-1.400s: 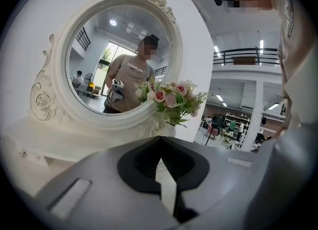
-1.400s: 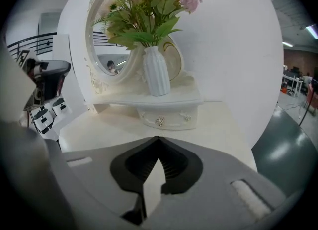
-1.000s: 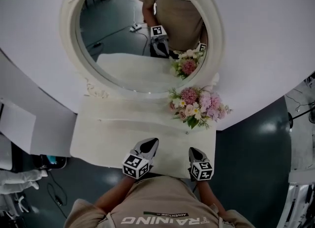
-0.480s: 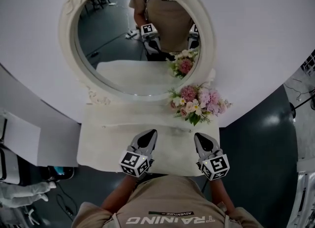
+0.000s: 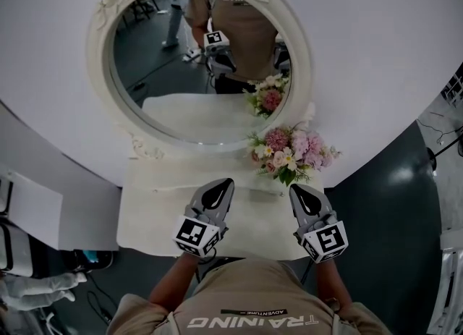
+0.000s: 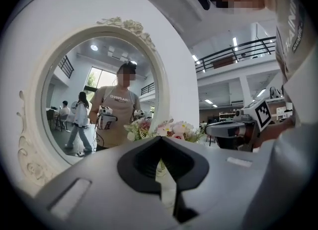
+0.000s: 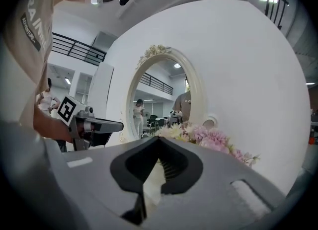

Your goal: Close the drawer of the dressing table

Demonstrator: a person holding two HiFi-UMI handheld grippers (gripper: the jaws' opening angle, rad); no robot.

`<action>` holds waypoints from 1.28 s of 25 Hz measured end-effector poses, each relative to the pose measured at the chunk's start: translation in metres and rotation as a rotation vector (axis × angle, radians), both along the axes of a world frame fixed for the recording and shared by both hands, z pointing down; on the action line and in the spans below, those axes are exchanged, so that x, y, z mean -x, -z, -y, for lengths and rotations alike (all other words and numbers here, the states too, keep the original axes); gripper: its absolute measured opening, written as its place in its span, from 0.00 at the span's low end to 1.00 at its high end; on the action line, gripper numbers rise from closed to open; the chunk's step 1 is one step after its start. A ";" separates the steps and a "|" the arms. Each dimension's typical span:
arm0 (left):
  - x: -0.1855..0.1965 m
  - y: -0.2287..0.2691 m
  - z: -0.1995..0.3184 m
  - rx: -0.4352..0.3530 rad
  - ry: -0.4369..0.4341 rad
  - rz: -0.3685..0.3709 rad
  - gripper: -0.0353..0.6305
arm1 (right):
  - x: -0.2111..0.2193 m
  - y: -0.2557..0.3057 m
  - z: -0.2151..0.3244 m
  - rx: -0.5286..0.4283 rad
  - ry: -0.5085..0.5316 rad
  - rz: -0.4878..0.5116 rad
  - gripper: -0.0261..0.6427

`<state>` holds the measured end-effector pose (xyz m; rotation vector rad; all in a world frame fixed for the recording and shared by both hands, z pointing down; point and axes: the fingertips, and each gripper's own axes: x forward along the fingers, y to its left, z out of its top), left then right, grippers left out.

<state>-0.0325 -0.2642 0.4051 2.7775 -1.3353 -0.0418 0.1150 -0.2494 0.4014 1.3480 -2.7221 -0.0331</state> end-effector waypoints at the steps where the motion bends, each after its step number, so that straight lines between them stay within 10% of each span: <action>1: -0.002 0.004 0.000 -0.011 -0.007 0.009 0.07 | 0.001 0.003 0.001 -0.011 0.004 -0.005 0.04; 32: 0.020 0.022 -0.004 -0.029 0.125 0.012 0.07 | -0.005 0.031 0.004 -0.067 -0.007 0.068 0.04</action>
